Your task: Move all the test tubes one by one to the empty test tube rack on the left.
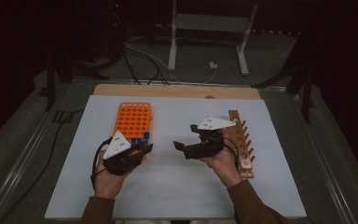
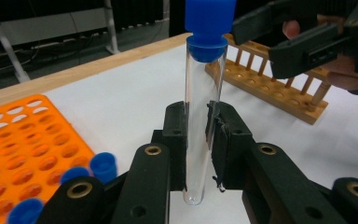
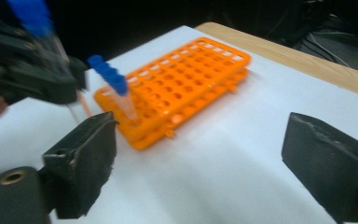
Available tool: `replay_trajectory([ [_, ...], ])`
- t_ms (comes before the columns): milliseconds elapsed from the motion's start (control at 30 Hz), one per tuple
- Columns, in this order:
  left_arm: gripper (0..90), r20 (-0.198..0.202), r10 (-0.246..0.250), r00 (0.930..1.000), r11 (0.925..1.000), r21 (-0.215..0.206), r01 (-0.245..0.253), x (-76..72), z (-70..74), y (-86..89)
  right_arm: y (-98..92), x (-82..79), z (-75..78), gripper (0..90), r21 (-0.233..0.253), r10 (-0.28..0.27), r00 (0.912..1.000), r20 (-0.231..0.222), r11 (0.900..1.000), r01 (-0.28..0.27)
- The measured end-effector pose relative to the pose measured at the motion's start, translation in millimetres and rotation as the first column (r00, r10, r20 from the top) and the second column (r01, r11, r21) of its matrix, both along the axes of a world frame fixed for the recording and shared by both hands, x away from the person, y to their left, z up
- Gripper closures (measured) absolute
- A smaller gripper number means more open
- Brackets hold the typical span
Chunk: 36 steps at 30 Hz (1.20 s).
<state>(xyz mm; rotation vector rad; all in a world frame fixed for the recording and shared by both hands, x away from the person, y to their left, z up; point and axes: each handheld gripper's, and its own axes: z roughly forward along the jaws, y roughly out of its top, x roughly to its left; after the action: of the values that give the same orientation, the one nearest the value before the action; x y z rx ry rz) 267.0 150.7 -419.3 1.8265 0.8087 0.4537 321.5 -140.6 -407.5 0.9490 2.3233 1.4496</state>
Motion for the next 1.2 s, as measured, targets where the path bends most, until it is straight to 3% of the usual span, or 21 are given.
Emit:
replay_trajectory([
  [233,77.9,0.014,0.042,0.9990,0.9989,-0.021,-0.041,0.6,4.3,14.1,-18.1,1.1,-4.8,2.5,-0.017,-0.054,0.9985,0.013,0.998,0.054],
  [667,77.9,0.040,0.125,0.9913,0.9911,-0.052,-0.123,0.3,11.4,40.7,-58.3,-3.6,-11.2,0.7,-0.005,-0.150,0.9883,0.027,0.989,0.150],
  [1200,77.8,0.057,0.236,0.9701,0.9716,-0.033,-0.234,1.6,5.8,60.8,-96.7,-8.7,-17.0,0.8,0.018,-0.228,0.9735,0.020,0.974,0.228],
])
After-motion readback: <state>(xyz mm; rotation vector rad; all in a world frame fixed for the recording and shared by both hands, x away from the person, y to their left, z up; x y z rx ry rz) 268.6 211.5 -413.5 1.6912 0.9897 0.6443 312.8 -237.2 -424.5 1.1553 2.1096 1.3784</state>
